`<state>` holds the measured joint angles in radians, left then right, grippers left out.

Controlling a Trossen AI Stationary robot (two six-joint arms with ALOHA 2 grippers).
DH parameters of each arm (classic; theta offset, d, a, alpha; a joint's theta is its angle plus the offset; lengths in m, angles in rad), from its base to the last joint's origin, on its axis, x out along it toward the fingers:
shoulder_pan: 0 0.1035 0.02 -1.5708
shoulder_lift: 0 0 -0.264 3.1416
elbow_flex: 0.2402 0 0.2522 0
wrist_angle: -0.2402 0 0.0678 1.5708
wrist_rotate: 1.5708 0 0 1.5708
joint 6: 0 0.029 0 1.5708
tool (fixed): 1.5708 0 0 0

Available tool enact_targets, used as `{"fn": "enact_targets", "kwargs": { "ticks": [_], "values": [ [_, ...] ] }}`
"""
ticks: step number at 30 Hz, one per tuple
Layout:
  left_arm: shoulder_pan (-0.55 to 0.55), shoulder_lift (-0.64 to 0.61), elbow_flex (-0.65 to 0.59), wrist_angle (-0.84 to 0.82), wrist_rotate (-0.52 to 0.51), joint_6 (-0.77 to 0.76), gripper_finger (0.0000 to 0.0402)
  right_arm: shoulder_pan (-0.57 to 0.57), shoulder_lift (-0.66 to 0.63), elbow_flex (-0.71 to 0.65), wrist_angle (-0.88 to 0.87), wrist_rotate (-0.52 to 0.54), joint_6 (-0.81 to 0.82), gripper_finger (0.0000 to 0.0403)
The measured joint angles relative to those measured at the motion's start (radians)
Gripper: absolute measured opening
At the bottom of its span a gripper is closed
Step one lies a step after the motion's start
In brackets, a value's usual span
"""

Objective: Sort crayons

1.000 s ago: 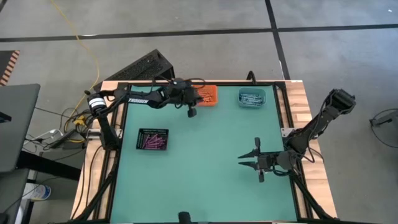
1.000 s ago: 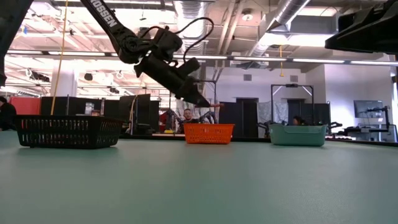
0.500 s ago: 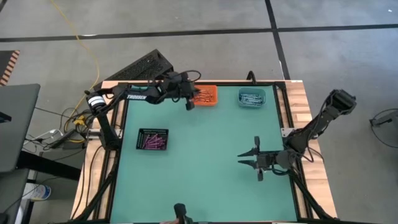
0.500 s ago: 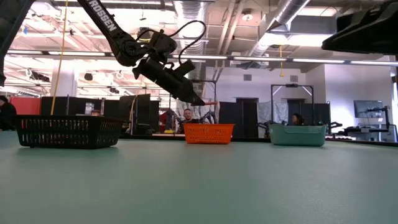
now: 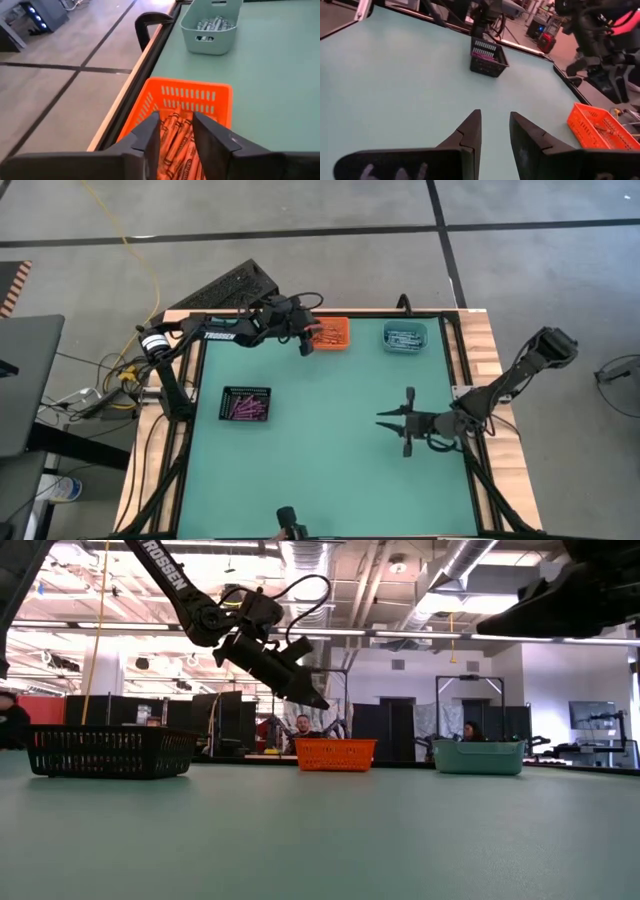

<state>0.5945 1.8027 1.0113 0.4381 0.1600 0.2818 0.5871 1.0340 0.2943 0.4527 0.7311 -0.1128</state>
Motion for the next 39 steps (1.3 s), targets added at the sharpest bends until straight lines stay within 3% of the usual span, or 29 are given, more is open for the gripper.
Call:
{"fn": "enact_targets", "kwargs": {
  "ticks": [4, 10, 14, 16, 20, 28, 35, 39],
  "values": [
    [-0.002, -0.055, 0.041, -0.132, -0.055, -0.014, 0.012, -0.009, 0.002, 0.0, -0.002, 0.0, 0.008, 0.0099],
    [-0.007, -0.245, 0.12, -0.446, -0.112, -0.042, 0.0125, -0.028, 0.014, -0.001, 0.03, 0.001, 0.008, 0.0099],
    [-0.017, -0.39, 0.109, -0.587, -0.115, -0.062, 0.0126, -0.135, 0.014, 0.008, 0.194, -0.02, 0.066, 0.0095],
    [-0.032, -0.462, 0.079, -0.62, -0.116, -0.069, 0.0126, -0.211, 0.013, 0.045, 0.164, -0.102, 0.069, 0.009],
    [-0.098, -0.599, -0.047, -0.576, -0.115, -0.113, 0.0126, -0.33, 0.012, 0.178, -0.039, -0.255, 0.068, 0.0073],
    [-0.263, -0.852, -0.366, -0.291, -0.119, -0.198, 0.0126, -0.344, 0.007, 0.476, -0.54, -0.262, 0.082, 0.0038],
    [-0.334, -1.054, -0.54, -0.193, -0.12, -0.277, 0.0126, -0.35, -0.151, 0.465, -0.689, -0.256, 0.086, 0.0005],
    [-0.373, -1.155, -0.646, -0.095, -0.12, -0.33, 0.0126, -0.373, -0.285, 0.413, -0.677, -0.254, 0.116, 0.0001]
  ]
}}
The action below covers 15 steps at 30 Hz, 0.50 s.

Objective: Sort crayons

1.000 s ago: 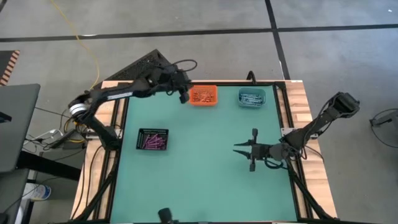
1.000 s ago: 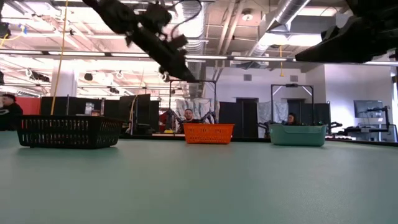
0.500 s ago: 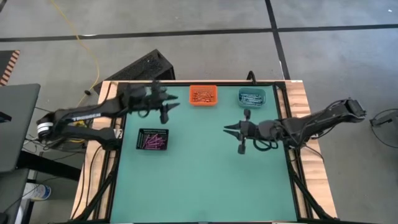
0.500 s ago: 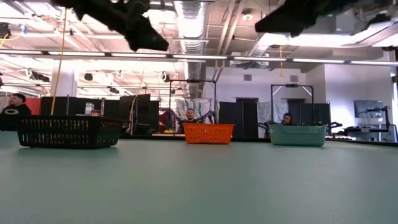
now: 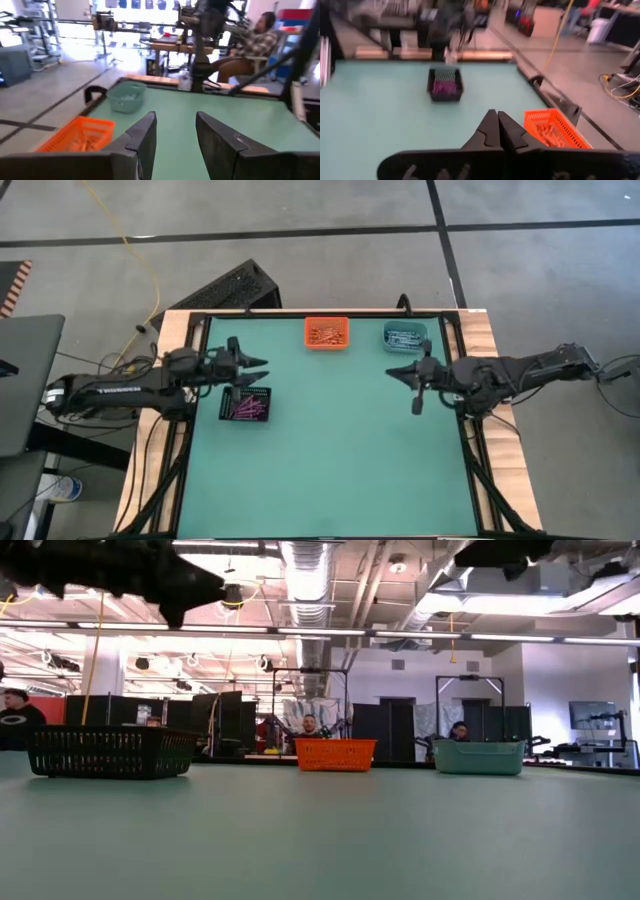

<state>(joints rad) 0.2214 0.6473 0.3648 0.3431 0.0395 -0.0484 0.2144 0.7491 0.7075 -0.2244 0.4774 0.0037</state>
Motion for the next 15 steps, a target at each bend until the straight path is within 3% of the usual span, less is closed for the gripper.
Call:
{"fn": "enact_targets", "kwargs": {
  "ticks": [9, 15],
  "values": [
    [-0.038, -0.155, -0.224, 0.237, -0.05, -0.05, 0.0126, -0.061, -0.187, -0.248, 0.211, -0.014, 0.052, 0.0001],
    [-0.037, -0.242, -0.292, 0.247, -0.051, -0.07, 0.0126, -0.14, -0.196, -0.437, 0.451, -0.183, 0.102, 0.0001]
  ]
}}
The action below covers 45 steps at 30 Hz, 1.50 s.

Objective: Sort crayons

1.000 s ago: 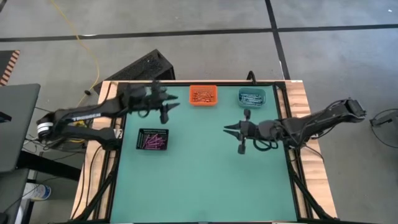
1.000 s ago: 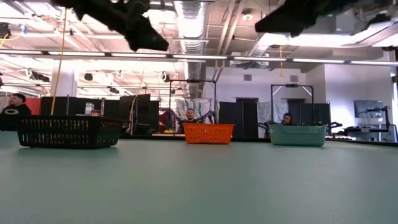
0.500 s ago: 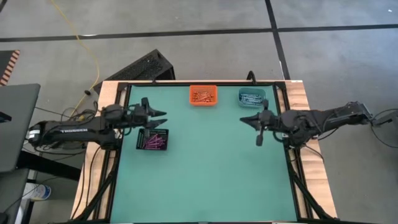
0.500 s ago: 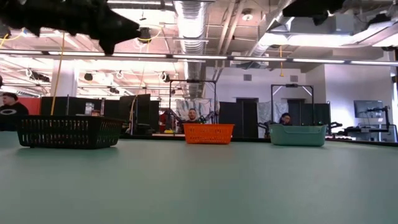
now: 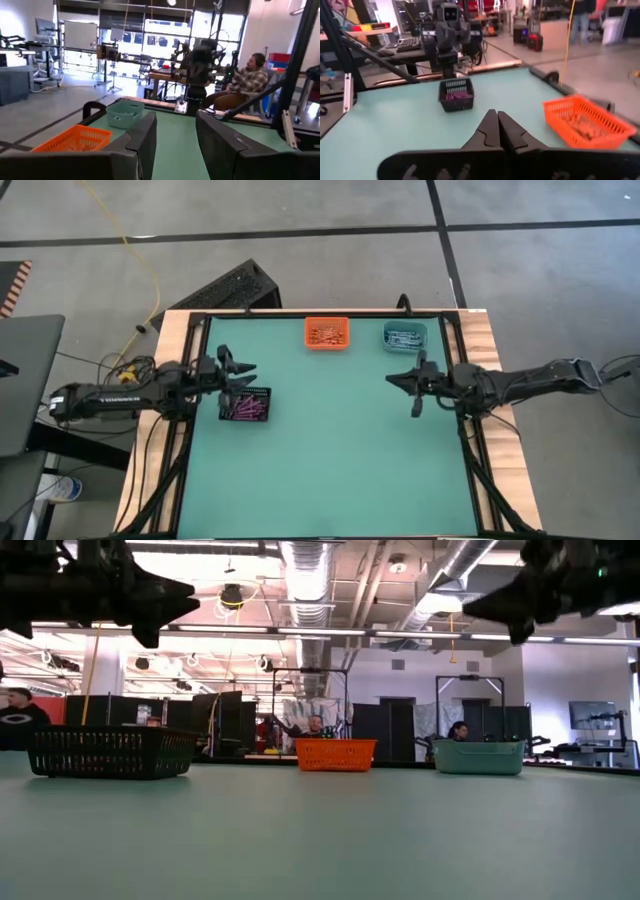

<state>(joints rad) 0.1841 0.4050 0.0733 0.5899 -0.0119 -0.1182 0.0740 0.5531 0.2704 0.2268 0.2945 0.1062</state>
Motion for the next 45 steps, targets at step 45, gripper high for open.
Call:
{"fn": "enact_targets", "kwargs": {
  "ticks": [45],
  "values": [
    [-0.034, -0.307, -0.066, -0.518, -0.049, 0.028, 0.0125, -0.011, -0.396, -0.263, -0.163, 0.025, -0.062, 0.0001]
  ]
}}
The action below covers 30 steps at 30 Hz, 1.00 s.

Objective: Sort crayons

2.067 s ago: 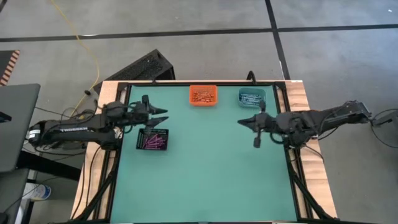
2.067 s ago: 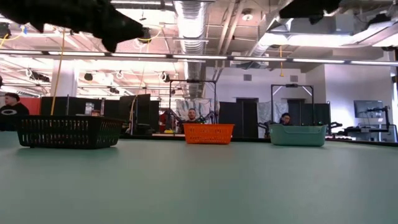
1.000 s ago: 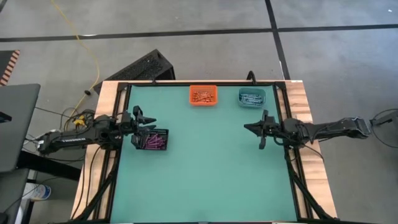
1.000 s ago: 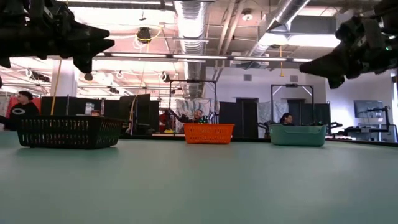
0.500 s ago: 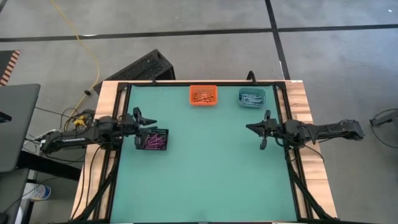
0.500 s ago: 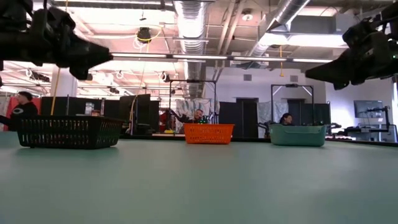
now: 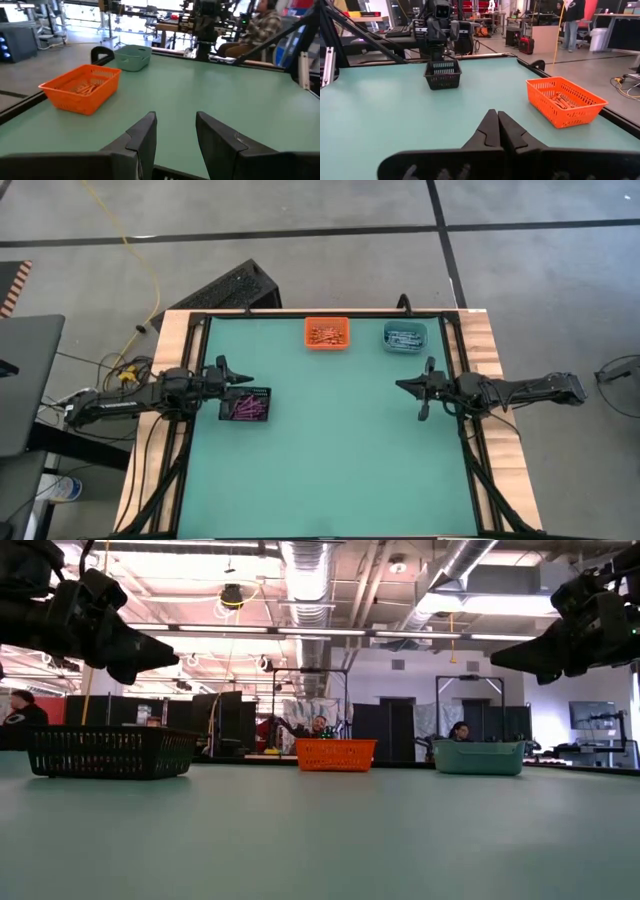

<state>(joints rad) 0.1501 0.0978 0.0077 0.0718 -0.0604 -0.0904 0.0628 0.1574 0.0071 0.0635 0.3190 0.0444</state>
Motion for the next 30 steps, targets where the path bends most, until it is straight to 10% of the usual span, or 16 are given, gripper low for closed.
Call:
{"fn": "enact_targets", "kwargs": {
  "ticks": [10, 30],
  "values": [
    [-0.001, -0.001, 0.0, 0.275, 0.064, 0.018, 0.0125, 0.0, 0.0, -0.001, -0.002, -0.002, 0.0, 0.0001],
    [-0.001, 0.015, 0.006, -0.055, 0.02, 0.003, 0.0125, 0.0, 0.0, -0.002, -0.003, -0.006, 0.0, 0.0001]
  ]
}}
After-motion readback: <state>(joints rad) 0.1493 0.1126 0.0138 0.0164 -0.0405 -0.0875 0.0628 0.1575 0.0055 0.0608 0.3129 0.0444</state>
